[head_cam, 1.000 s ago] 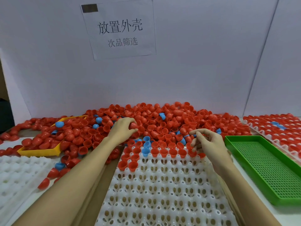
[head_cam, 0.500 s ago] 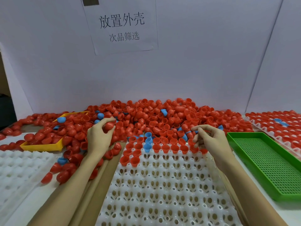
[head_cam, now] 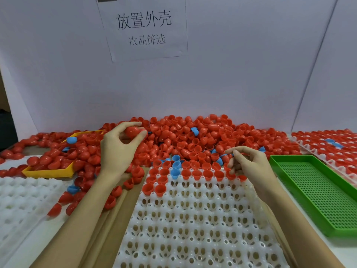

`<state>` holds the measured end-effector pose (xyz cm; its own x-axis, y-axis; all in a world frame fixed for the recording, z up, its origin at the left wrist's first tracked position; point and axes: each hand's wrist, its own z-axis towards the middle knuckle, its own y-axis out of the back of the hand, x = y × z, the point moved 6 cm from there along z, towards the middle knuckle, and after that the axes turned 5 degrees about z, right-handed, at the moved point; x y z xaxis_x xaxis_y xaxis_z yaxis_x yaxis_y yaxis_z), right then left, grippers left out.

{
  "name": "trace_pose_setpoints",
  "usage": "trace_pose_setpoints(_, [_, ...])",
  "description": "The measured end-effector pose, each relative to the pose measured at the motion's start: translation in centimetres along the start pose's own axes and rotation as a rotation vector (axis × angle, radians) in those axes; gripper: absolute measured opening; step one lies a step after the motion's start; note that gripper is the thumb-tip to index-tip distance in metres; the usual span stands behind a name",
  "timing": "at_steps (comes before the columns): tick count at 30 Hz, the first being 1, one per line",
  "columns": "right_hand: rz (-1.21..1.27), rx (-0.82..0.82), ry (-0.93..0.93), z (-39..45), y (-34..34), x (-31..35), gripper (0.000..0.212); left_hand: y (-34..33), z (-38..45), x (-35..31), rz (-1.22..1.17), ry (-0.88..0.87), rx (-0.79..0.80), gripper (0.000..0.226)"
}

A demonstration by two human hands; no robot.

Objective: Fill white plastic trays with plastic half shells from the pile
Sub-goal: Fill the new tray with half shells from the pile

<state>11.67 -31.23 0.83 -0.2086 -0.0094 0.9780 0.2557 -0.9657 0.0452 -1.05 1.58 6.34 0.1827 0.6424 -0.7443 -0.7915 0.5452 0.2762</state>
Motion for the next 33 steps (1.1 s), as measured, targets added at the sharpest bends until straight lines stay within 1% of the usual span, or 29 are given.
trace_pose_setpoints(2, [0.020, 0.083, 0.015, -0.3, -0.5, 0.6, 0.021, -1.0, -1.1, -1.3, -0.243, 0.114, 0.110, 0.021])
trace_pose_setpoints(4, [0.026, 0.244, 0.055, -0.9, -1.8, 1.5, 0.016, -3.3, -3.2, -2.6, -0.413, 0.213, 0.277, 0.021])
trace_pose_setpoints(6, [-0.002, 0.411, 0.130, -1.9, -3.4, 2.6, 0.024, -5.5, -5.7, -3.3, -0.469, 0.265, 0.414, 0.022])
trace_pose_setpoints(7, [-0.003, 0.473, 0.163, -2.4, -4.2, 2.9, 0.030, -6.3, -6.7, -3.6, -0.474, 0.263, 0.452, 0.023])
trace_pose_setpoints(8, [0.000, 0.511, 0.188, -2.8, -4.9, 3.2, 0.035, -6.9, -7.5, -3.8, -0.473, 0.245, 0.478, 0.023])
trace_pose_setpoints(10, [-0.021, 0.527, 0.231, -3.1, -5.8, 3.5, 0.038, -7.5, -8.4, -4.1, -0.488, 0.225, 0.521, 0.023])
trace_pose_setpoints(14, [-0.132, 0.453, 0.360, -3.4, -6.1, 4.1, 0.030, -7.7, -9.1, -4.1, -0.588, 0.280, 0.602, 0.021])
trace_pose_setpoints(17, [-0.140, 0.456, 0.369, -3.6, -6.2, 4.2, 0.025, -7.6, -9.1, -3.9, -0.613, 0.287, 0.657, 0.025])
trace_pose_setpoints(19, [-0.138, 0.420, 0.373, -3.3, -5.9, 4.1, 0.023, -7.6, -9.0, -3.8, -0.606, 0.283, 0.665, 0.027])
trace_pose_setpoints(22, [-0.137, 0.273, 0.360, -2.4, -4.6, 3.8, 0.020, -7.5, -8.8, -3.2, -0.555, 0.288, 0.670, 0.040])
trace_pose_setpoints(24, [-0.111, 0.121, 0.349, -1.7, -3.0, 3.2, 0.020, -7.3, -8.7, -2.7, -0.519, 0.298, 0.672, 0.046])
trace_pose_setpoints(25, [-0.103, 0.035, 0.338, -1.4, -2.1, 2.9, 0.024, -7.1, -8.6, -2.5, -0.511, 0.300, 0.666, 0.044])
trace_pose_setpoints(27, [-0.059, -0.073, 0.281, -0.7, -0.5, 2.1, 0.046, -6.6, -8.3, -2.3, -0.459, 0.271, 0.635, 0.031])
trace_pose_setpoints(28, [-0.027, -0.087, 0.244, -0.4, 0.0, 1.7, 0.058, -6.4, -8.2, -2.2, -0.428, 0.253, 0.623, 0.025])
trace_pose_setpoints(29, [-0.005, -0.090, 0.213, -0.2, 0.3, 1.4, 0.065, -6.3, -8.1, -2.0, -0.414, 0.247, 0.621, 0.021])
trace_pose_setpoints(30, [0.005, -0.094, 0.196, -0.1, 0.5, 1.3, 0.065, -6.2, -8.1, -1.8, -0.423, 0.256, 0.620, 0.020])
trace_pose_setpoints(31, [0.013, -0.100, 0.189, 0.0, 0.6, 1.2, 0.061, -6.1, -8.1, -1.6, -0.442, 0.270, 0.616, 0.020])
trace_pose_setpoints(33, [0.029, -0.103, 0.180, -0.1, 0.5, 1.1, 0.041, -5.8, -7.9, -1.2, -0.468, 0.293, 0.579, 0.023])
